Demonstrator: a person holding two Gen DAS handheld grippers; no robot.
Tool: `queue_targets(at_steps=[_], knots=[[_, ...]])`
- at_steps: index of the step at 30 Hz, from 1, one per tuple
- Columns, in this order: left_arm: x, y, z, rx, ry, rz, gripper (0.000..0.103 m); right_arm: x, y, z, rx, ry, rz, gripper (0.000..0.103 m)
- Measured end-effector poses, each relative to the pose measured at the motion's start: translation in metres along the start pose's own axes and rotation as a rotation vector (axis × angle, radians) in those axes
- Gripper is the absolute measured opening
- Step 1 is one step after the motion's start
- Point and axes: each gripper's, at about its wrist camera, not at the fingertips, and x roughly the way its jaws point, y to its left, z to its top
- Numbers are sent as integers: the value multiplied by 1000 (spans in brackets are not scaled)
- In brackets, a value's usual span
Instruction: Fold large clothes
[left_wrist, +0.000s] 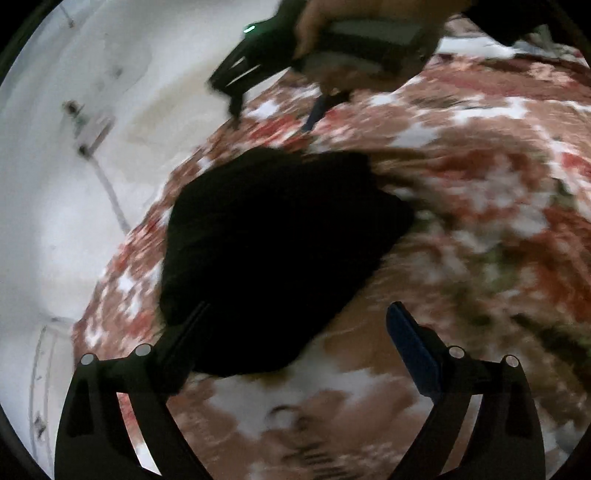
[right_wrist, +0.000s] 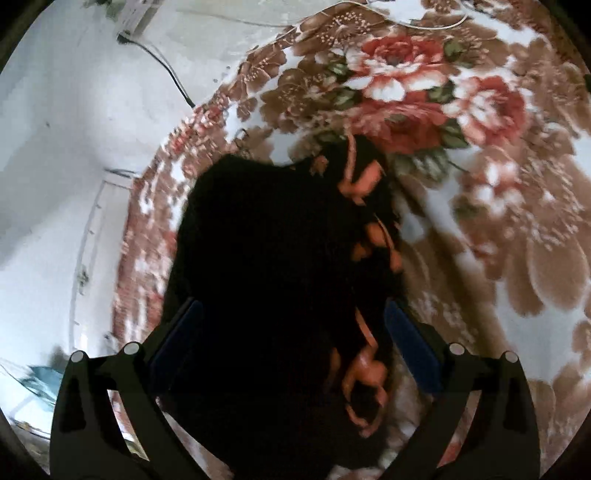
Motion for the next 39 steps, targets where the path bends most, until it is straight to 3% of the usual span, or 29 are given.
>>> queue_targets(at_steps=[2,6,8,10,12,16,19,21,26,32,33,35,37,39], knots=[[4,28,10,-47,-2,-12,93,8,-2,14,34,13,27,98],[18,115,23,-288,-8,-35,96,36,-16,21,118,97,45,98],[40,158,18,-420,31,-60,96,45,-20,15,154,140,40,98],[62,184,10,-495,78,-76,96,50,-21,13,184,135,104,98],[93,209,-2,-595,144,-161,96,50,-19,14,181,132,136,95],[131,229,-26,-787,212,-315,96,50,-12,17,95,152,90,57],[138,230,-30,-848,219,-353,96,42,-11,17,73,145,94,59],[140,228,-29,-852,211,-353,96,36,-11,17,62,127,86,70],[137,226,-30,-884,197,-372,96,33,-4,20,36,145,103,81],[140,223,-31,-913,192,-401,96,65,-3,19,18,233,96,83],[140,222,-30,-908,189,-401,96,70,-6,17,30,244,100,80],[141,221,-29,-900,189,-405,96,78,-8,14,32,272,99,63],[142,221,-28,-901,188,-409,96,76,-11,13,9,271,61,20],[142,221,-27,-895,186,-415,96,66,-12,14,5,257,84,14]])
